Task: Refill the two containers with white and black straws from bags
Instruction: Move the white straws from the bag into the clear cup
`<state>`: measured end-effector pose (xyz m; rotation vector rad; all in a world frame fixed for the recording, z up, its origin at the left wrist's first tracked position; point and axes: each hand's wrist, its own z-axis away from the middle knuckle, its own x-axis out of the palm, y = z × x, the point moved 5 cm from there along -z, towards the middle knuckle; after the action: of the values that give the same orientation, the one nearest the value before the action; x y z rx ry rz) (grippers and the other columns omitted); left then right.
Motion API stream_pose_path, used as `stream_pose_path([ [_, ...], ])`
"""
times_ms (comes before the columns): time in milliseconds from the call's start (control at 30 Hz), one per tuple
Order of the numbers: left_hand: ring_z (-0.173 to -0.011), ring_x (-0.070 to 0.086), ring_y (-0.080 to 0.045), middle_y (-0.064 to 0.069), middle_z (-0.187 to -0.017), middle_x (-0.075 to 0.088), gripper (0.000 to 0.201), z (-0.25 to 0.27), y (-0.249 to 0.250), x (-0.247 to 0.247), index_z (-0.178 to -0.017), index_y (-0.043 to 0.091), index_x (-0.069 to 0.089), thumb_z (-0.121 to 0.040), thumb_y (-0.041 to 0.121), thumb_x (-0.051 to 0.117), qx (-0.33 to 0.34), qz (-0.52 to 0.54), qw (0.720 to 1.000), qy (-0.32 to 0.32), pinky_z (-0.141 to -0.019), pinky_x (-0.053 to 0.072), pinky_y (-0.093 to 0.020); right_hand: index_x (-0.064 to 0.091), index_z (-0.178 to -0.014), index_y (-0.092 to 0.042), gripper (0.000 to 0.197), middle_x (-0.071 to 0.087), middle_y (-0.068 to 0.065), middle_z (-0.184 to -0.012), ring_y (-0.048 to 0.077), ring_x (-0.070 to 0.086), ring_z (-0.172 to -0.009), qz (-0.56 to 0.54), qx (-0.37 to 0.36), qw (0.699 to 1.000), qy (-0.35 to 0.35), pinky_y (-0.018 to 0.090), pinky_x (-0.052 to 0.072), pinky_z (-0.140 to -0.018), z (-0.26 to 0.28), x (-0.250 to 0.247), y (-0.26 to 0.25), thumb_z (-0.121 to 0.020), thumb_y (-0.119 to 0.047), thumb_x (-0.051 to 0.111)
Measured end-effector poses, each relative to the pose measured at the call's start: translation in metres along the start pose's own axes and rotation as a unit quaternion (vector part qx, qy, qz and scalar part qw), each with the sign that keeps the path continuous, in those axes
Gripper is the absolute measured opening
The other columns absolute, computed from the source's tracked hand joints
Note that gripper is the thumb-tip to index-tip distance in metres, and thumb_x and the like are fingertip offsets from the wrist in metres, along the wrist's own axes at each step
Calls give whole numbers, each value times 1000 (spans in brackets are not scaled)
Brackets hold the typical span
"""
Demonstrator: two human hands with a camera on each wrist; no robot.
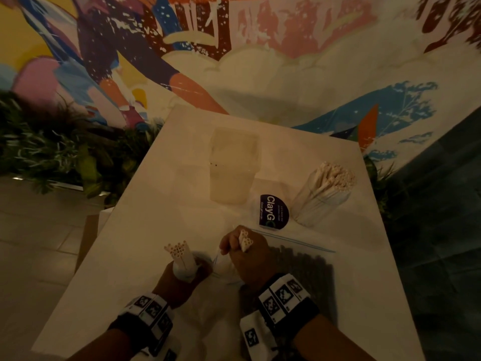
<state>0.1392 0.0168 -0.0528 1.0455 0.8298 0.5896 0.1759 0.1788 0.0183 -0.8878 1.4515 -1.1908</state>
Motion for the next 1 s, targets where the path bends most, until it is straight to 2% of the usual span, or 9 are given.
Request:
stream_pose_path([
  [100, -94, 64, -21, 0, -98, 69, 27, -1, 0, 1, -88, 49, 64, -62, 58, 61, -2, 29, 999, 13, -89, 52, -47, 55, -63, -37, 41, 63, 7, -77, 15, 63, -77, 58, 38, 997, -34, 28, 53, -70, 4, 5, 10, -77, 2, 49],
  [167, -93, 64, -22, -2, -97, 69, 28, -2, -2, 3, -87, 47, 64, -61, 57, 62, -4, 39, 999, 8, -87, 52, -47, 54, -61, -50, 52, 65, 11, -84, 29, 63, -86, 101, 56, 992, -55, 36, 51, -77, 6, 7, 18, -81, -2, 53],
  [333, -90, 65, -20, -2, -94, 69, 23, -4, -6, 5, -87, 40, 66, -66, 48, 66, -3, 41, 999, 8, -86, 53, -46, 40, -58, -26, 45, 57, -7, -73, 35, 62, -87, 46, 83, 994, -58, 40, 50, -76, 13, 7, 14, -81, 12, 50],
  [433, -87, 65, -16, 3, -89, 70, 23, -6, -9, 5, -86, 39, 66, -66, 49, 67, -2, 42, 999, 8, -84, 53, -44, 47, -55, -31, 48, 60, -7, -72, 36, 63, -84, 29, 89, 994, -51, 44, 51, -74, 16, 6, 16, -80, 10, 49],
  [533, -83, 65, -8, 12, -90, 69, 13, -6, -9, 6, -84, 41, 66, -73, 35, 72, 2, 38, 999, 3, -83, 54, -41, 56, -49, -40, 50, 62, -2, -73, 37, 61, -82, 3, 88, 996, -30, 48, 52, -76, 17, 2, 9, -79, 0, 50],
  [600, -83, 64, -6, 16, -90, 68, 15, -6, -11, 5, -84, 43, 66, -76, 31, 71, 4, 27, 1000, 7, -84, 54, -41, 56, -47, -36, 43, 62, 2, -73, 31, 60, -75, -64, 70, 995, -16, 45, 52, -72, 14, -7, -6, -73, -2, 51],
  [733, -90, 62, -19, 12, -90, 66, 20, -6, -11, 6, -86, 59, 59, -68, 50, 62, 23, -8, 1000, 10, -87, 51, -42, 54, -48, -29, 43, 66, 0, -69, 11, 60, -66, -197, -24, 980, 14, 22, 50, -63, -2, -55, -53, -65, 11, 50],
  [867, -85, 63, -14, 10, -86, 69, 27, -9, -17, 4, -85, 53, 61, -61, 62, 58, 19, -4, 1000, 25, -84, 53, -46, 49, -52, -27, 54, 66, -2, -67, 14, 58, -64, -165, -152, 969, 106, 23, 48, -64, -27, -135, -106, -68, 24, 48],
  [1000, -86, 64, -18, 8, -88, 69, 29, -10, -16, 6, -91, 47, 60, -64, 59, 59, 16, -24, 999, 16, -84, 53, -45, 50, -67, -26, 44, 63, 2, -68, 18, 60, -68, -182, -256, 923, 220, 28, 48, -70, -47, -208, -137, -70, 19, 50],
])
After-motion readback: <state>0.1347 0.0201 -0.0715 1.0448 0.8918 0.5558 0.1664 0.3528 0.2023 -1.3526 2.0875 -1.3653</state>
